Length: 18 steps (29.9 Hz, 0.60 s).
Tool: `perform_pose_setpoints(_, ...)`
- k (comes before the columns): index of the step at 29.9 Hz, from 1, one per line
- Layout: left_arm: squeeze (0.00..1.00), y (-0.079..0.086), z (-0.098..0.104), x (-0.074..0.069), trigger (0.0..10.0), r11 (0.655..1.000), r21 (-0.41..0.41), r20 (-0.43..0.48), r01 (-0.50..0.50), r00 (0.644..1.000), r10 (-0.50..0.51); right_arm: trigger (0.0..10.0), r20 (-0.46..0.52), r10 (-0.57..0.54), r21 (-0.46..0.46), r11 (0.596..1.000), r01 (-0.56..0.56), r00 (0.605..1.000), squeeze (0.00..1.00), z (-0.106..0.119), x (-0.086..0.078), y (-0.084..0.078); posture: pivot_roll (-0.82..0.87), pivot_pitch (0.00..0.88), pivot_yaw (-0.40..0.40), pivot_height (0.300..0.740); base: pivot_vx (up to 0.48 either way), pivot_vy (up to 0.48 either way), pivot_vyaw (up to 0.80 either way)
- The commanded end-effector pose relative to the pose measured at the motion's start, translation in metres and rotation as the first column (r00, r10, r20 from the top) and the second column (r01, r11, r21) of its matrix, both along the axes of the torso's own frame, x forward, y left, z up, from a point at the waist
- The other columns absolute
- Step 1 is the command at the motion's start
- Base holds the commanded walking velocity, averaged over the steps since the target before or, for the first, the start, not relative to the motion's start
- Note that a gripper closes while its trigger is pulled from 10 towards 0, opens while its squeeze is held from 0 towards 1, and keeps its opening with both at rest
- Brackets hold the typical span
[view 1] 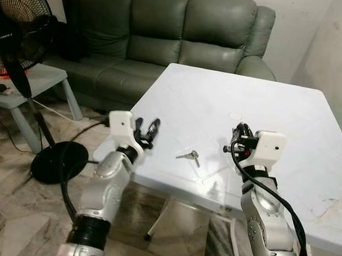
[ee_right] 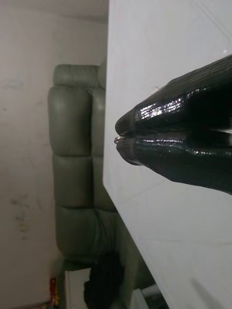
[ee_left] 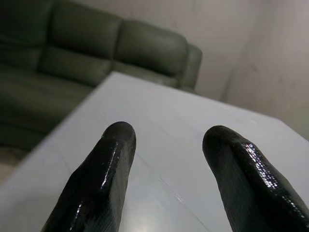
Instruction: Hang keys on a hook
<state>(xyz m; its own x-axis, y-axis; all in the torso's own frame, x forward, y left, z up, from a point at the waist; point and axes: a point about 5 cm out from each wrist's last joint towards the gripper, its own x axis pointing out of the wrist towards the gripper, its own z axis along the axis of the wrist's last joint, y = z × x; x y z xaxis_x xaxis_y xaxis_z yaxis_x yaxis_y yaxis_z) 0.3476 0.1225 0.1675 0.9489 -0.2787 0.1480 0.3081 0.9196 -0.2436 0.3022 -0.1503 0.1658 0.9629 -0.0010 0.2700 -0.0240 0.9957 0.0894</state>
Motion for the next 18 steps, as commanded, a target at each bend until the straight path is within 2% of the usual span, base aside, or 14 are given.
perform_pose_setpoints(1,0.0,0.005,0.0,0.001,10.0,1.0,0.005,0.023,-0.005,1.0,0.005,0.0,0.038,-0.009,-0.011,1.0,0.01,0.999,0.0,0.006,-0.004,-0.005,-0.04,0.0,0.002,0.74,0.0,0.0,0.0)
perform_pose_setpoints(7,0.0,0.015,-0.019,-0.009,10.0,0.999,-0.001,0.0,-0.032,0.999,0.032,0.0,0.003,0.006,-0.037,0.999,-0.006,1.0,0.0,-0.01,-0.014,-0.008,-0.05,0.0,0.012,0.74,0.0,0.0,0.0)
perform_pose_setpoints(8,0.0,0.018,-0.023,-0.011,10.0,0.999,-0.014,-0.012,-0.047,0.999,0.047,3.6,-0.023,0.008,-0.041,0.999,-0.009,1.0,0.0,-0.018,-0.018,-0.009,-0.05,0.0,0.014,0.74,0.0,0.0,0.0)
perform_pose_setpoints(9,0.0,0.02,-0.024,-0.012,10.0,0.998,-0.023,-0.015,-0.058,0.998,0.057,10.0,-0.037,0.006,-0.042,0.999,-0.007,0.999,0.0,-0.023,-0.02,-0.01,-0.05,0.0,0.016,0.74,0.0,0.0,0.0)
perform_pose_setpoints(12,0.0,0.024,-0.027,-0.013,10.0,0.997,-0.036,-0.021,-0.072,0.997,0.071,10.0,-0.071,0.002,-0.01,1.0,-0.003,0.997,0.0,-0.032,-0.024,-0.01,-0.05,0.0,0.016,0.74,0.0,0.0,0.0)
perform_pose_setpoints(15,0.0,0.025,-0.028,-0.009,10.0,0.996,-0.035,-0.037,-0.082,0.996,0.081,10.0,-0.122,-0.013,-0.042,0.999,0.008,0.992,0.0,-0.038,-0.021,-0.008,-0.04,0.0,0.015,0.74,0.0,0.0,0.0)
perform_pose_setpoints(18,0.0,0.024,-0.027,-0.007,10.0,0.996,-0.033,-0.041,-0.082,0.996,0.08,10.0,-0.138,-0.029,-0.045,0.999,0.023,0.99,0.0,-0.039,-0.018,-0.008,-0.04,0.0,0.015,0.74,0.0,0.0,-0.47)
